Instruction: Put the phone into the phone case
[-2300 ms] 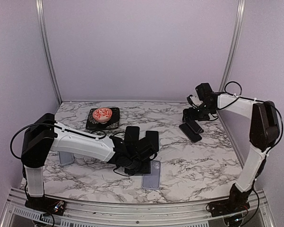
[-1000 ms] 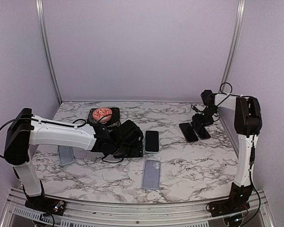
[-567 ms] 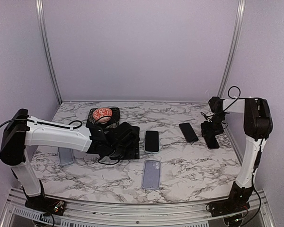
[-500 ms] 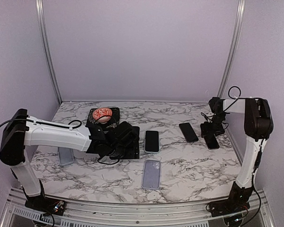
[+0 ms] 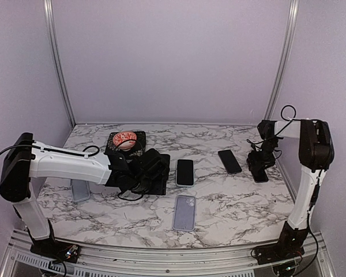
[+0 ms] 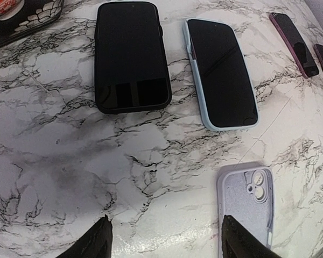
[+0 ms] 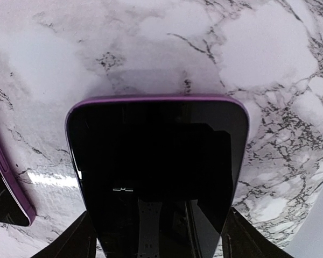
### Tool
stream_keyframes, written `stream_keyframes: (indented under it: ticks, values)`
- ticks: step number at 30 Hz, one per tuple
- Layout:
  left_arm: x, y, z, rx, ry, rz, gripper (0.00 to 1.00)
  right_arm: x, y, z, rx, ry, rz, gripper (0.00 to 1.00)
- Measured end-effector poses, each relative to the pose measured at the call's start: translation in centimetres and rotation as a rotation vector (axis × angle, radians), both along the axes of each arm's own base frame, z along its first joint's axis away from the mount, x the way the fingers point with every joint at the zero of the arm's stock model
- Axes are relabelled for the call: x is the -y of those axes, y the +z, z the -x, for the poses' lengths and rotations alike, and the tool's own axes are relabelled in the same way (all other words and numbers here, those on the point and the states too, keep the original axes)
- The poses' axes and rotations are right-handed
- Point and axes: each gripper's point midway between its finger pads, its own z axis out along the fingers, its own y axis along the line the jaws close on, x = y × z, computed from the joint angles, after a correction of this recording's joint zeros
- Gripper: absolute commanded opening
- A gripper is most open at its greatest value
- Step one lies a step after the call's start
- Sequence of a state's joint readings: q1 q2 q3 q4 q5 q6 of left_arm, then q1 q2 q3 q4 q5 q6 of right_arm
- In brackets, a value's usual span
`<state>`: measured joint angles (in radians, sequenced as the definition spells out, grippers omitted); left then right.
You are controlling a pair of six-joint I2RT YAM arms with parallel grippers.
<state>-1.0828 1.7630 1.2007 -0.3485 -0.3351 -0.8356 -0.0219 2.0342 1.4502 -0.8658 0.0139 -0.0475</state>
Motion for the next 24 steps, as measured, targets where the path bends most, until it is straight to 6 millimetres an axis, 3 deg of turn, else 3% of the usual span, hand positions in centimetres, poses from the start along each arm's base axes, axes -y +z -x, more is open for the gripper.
stream_keyframes:
  ticks: [4,7,12,19,24]
  values:
    - [0.4,0.5,0.5,0.044,-0.081,-0.074,0.60,0.0,0.0,0.0,0.000,0.004,0.001,0.50]
    - [2.4,0.5,2.1,0.087,-0.230,-0.143,0.53,0.0,0.2,-0.1,0.005,0.003,0.001,0.43]
    - [4.2,-2.8,5.8,0.065,-0.460,-0.264,0.41,0.8,1.6,0.1,0.048,-0.025,0.041,0.39]
    - [3.8,-6.7,8.1,-0.013,-0.631,-0.381,0.36,0.7,10.4,-0.5,0.357,-0.068,0.119,0.38]
    - [3.6,-7.1,8.8,-0.035,-0.682,-0.385,0.35,-3.9,15.0,-0.8,0.542,-0.006,0.094,0.39]
